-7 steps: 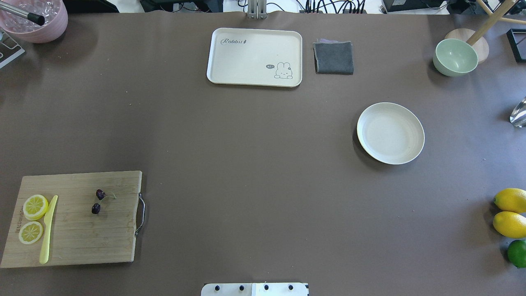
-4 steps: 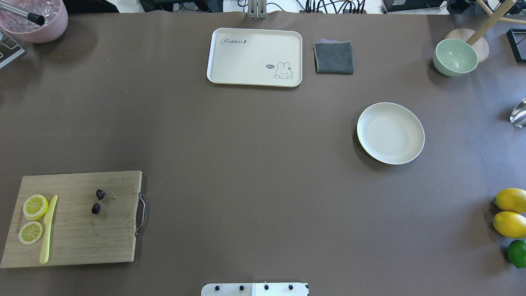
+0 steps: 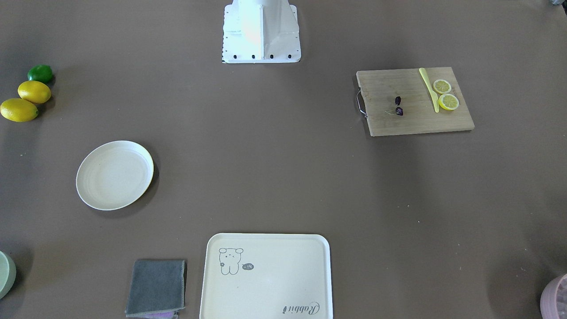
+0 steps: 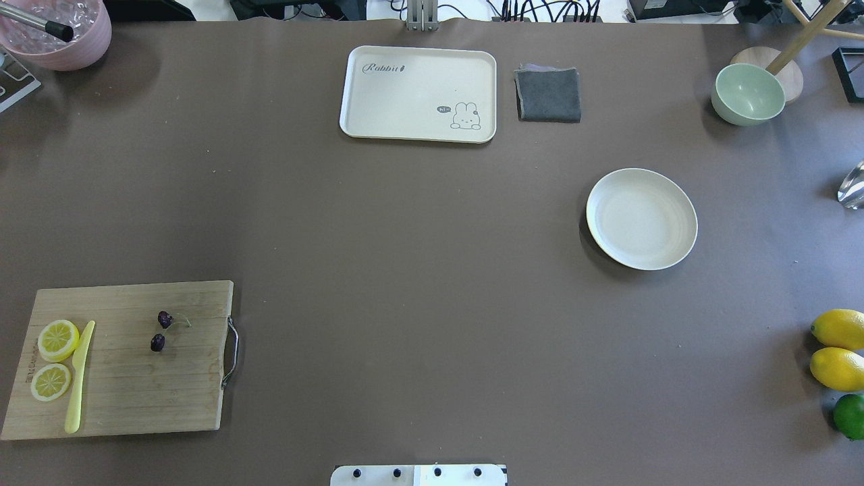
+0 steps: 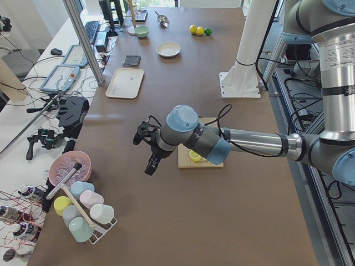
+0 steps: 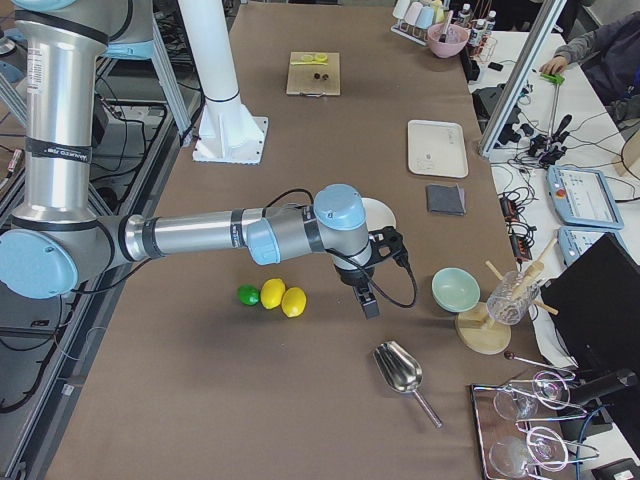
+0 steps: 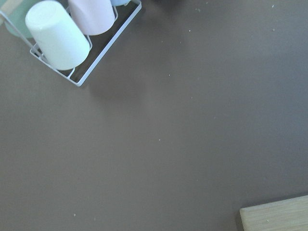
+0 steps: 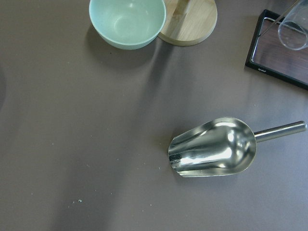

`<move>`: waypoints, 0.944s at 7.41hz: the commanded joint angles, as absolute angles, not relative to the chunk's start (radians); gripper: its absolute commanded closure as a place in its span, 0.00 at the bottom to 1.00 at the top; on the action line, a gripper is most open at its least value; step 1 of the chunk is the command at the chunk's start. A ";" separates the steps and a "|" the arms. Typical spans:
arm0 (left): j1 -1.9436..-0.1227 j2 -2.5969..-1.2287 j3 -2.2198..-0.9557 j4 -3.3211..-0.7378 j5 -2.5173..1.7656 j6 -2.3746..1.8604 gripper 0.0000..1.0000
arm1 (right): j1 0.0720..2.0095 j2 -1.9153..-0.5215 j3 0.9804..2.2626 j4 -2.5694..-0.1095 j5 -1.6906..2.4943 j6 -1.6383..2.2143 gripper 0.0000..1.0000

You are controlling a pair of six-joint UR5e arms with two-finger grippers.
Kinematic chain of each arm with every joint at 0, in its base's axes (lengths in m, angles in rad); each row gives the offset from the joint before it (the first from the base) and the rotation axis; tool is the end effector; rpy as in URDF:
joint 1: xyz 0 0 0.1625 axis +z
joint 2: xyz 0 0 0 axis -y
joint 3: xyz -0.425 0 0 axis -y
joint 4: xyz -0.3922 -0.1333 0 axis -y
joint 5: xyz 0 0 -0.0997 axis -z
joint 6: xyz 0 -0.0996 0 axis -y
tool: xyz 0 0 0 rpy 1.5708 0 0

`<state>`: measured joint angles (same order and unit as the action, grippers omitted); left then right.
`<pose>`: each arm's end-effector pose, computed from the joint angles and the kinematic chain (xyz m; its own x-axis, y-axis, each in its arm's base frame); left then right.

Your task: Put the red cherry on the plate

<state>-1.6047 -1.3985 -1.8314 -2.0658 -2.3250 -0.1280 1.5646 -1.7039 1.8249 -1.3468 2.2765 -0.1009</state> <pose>-0.0800 -0.4385 0.5523 0.7315 0.2428 -0.6371 0.1227 0.8723 0.4733 0.0659 -0.4528 0.5740 0.7553 -0.3177 0.5732 0.0823 0.9137 0.3980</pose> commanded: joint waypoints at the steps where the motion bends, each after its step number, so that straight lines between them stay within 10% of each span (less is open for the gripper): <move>1: -1.602 -1.436 -1.799 -2.088 -2.322 -0.140 0.02 | 1.565 -1.707 1.698 -1.155 2.313 -0.037 0.00; 7: -1.562 -1.433 -1.805 -2.126 -2.324 -0.144 0.02 | 0.990 -1.643 1.579 -0.691 2.077 0.925 0.02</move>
<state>-1.5626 -1.4329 -1.8019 -2.1253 -2.3240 -0.1435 1.1168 -1.6641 1.6110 -0.8062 2.1369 0.7304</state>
